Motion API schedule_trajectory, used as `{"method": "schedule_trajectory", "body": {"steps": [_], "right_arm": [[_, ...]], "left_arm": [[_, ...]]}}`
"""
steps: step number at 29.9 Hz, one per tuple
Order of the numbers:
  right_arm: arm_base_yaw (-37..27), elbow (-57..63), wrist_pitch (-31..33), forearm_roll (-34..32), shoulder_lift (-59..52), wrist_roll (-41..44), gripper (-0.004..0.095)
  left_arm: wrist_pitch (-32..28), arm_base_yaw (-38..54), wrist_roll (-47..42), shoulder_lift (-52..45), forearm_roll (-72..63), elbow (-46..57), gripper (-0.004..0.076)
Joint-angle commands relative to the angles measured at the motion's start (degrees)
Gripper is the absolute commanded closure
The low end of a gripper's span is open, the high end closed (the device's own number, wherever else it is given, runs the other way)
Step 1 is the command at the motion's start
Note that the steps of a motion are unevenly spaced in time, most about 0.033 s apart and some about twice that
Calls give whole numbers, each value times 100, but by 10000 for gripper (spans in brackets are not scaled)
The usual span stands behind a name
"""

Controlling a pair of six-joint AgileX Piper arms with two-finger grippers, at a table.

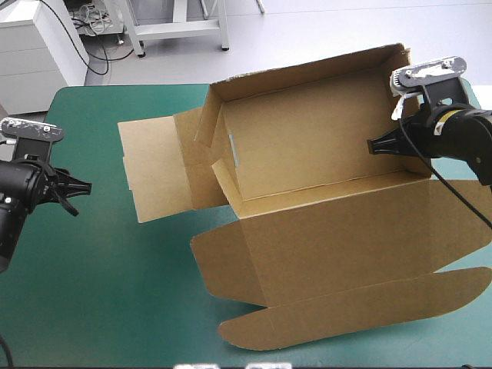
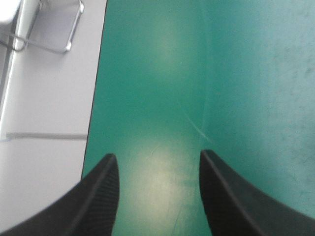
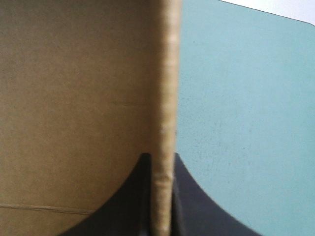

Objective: Fold the box

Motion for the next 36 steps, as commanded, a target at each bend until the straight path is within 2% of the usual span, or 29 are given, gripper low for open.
{"method": "schedule_trajectory", "body": {"steps": [1, 6, 9, 13, 16, 18, 21, 23, 27, 31, 36], "right_arm": [[-8, -184, -370, -50, -167, 48, 930], [-8, -184, -370, -50, -167, -62, 930], [-8, -184, -370, -50, -167, -57, 930], [-8, -184, -370, -50, -167, -57, 930], [-8, -184, -370, -50, -167, -57, 930], [-8, -184, -370, -50, -167, -80, 930], [-8, -184, -370, -50, -167, -81, 930], [-8, -184, -370, -50, -167, -81, 930], [-8, -184, -370, -50, -167, -81, 930], [-8, -184, -380, -50, -167, -81, 930], [-8, -184, -380, -50, -167, -81, 930]], "left_arm": [[-231, 729, 368, 319, -633, -192, 368], [-525, 1753, 1700, 1048, -2916, -192, 368], [-686, 1936, 2466, 1435, -4079, -192, 369], [-715, 1926, 2624, 1868, -4578, -192, 369], [-950, 1926, 2624, 2186, -5490, -192, 370], [-885, 1926, 2961, 2386, -6311, -192, 370], [-604, 1916, 4115, 2679, -7400, -182, 369], [-414, 1877, 4566, 2850, -8002, -182, 369], [-497, 1602, 5123, 3046, -8524, -111, 369], [-805, 1091, 5303, 3092, -8533, -11, 369], [-824, 487, 5663, 3092, -9230, -11, 368]]}}
